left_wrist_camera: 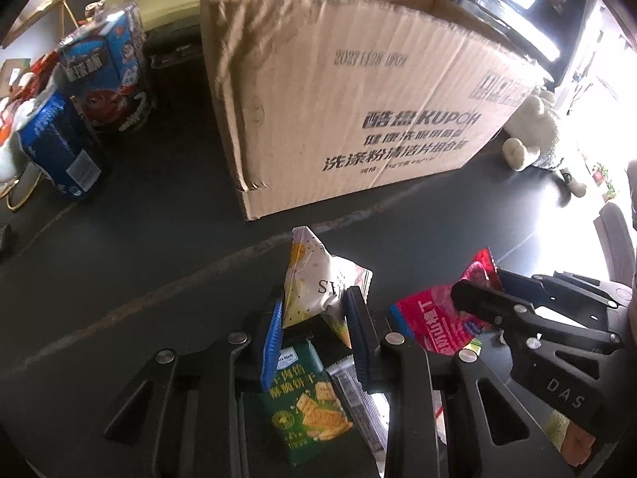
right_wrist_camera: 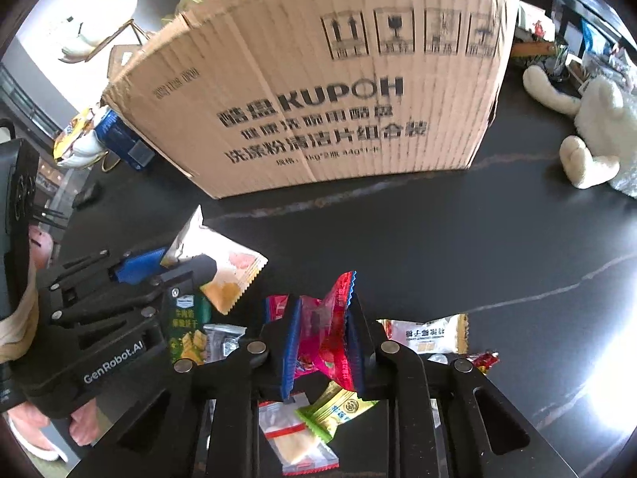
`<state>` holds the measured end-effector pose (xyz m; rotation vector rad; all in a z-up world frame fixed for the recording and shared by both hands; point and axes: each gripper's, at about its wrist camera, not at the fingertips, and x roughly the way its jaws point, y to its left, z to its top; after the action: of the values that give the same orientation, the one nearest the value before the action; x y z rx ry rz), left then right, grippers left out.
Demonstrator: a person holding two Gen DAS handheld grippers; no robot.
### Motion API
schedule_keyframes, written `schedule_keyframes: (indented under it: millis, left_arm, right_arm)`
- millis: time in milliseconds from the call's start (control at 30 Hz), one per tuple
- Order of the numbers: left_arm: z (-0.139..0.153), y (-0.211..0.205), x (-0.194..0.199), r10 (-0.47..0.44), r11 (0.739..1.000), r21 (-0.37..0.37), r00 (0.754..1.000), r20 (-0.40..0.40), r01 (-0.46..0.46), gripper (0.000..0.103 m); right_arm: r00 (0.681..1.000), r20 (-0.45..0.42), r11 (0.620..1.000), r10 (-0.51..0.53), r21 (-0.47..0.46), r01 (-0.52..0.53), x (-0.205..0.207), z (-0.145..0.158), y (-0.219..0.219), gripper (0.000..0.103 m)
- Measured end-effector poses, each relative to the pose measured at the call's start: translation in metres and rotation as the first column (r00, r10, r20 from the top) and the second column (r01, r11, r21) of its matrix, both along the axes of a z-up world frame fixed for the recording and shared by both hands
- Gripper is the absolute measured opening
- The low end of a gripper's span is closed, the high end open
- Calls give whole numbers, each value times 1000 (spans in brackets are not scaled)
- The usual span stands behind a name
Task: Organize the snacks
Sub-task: 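Grasp the white wafer packet with the left tool while the right grasps the pink bag, then lift both held packets and carry them over the cardboard box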
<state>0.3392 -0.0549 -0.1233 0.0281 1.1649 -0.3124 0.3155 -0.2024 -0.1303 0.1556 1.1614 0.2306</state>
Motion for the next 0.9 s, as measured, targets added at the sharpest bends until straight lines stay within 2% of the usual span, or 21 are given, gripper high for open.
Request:
schedule_keyframes:
  millis: [400, 900]
  left_arm:
    - [55, -1, -20, -3, 1000, -7, 991, 135, 4, 30]
    - [122, 8, -34, -5, 999, -44, 962, 271, 17, 30]
  right_arm:
    - [991, 131, 999, -38, -8, 39, -13, 54, -8, 23]
    - [951, 298, 996, -85, 18, 83, -27, 112, -15, 23]
